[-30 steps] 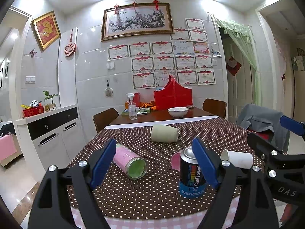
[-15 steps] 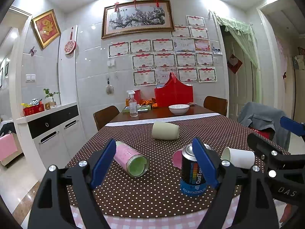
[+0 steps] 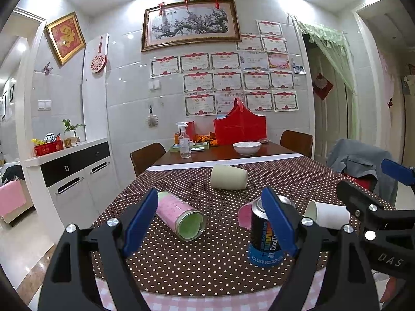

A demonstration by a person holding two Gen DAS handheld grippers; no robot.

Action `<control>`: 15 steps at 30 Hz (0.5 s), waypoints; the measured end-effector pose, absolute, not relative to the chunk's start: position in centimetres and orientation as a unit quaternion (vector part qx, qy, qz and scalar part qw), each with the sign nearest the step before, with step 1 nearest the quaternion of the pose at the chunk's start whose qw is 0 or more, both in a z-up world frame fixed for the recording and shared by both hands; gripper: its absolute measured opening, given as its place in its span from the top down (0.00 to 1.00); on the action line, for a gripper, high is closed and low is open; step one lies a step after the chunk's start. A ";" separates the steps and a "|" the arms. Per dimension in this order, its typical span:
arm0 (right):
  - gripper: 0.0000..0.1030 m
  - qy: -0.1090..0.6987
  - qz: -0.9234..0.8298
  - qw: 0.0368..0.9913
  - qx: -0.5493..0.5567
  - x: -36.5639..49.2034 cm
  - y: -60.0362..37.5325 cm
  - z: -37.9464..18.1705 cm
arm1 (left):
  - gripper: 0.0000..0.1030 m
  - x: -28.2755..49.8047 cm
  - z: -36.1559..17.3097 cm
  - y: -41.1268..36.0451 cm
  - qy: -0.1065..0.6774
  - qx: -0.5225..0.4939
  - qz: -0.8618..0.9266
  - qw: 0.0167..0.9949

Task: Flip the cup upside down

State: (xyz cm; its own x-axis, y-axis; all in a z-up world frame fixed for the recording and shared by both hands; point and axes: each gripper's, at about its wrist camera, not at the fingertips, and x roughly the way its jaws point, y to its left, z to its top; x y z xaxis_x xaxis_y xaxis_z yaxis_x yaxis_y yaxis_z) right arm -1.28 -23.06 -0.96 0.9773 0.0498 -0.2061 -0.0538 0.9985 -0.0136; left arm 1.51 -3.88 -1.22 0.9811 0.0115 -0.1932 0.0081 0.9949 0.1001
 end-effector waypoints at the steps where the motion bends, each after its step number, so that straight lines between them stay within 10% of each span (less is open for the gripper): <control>1: 0.07 0.103 0.026 0.994 -0.010 -1.2 -23.0 -0.9 | 0.22 1.5 -1.2 -3.9 0.097 0.050 0.001 0.994; 15: 0.06 0.118 0.023 0.992 -0.025 0.5 -22.3 -0.9 | 0.22 3.0 -1.8 -4.0 0.125 0.047 0.000 0.991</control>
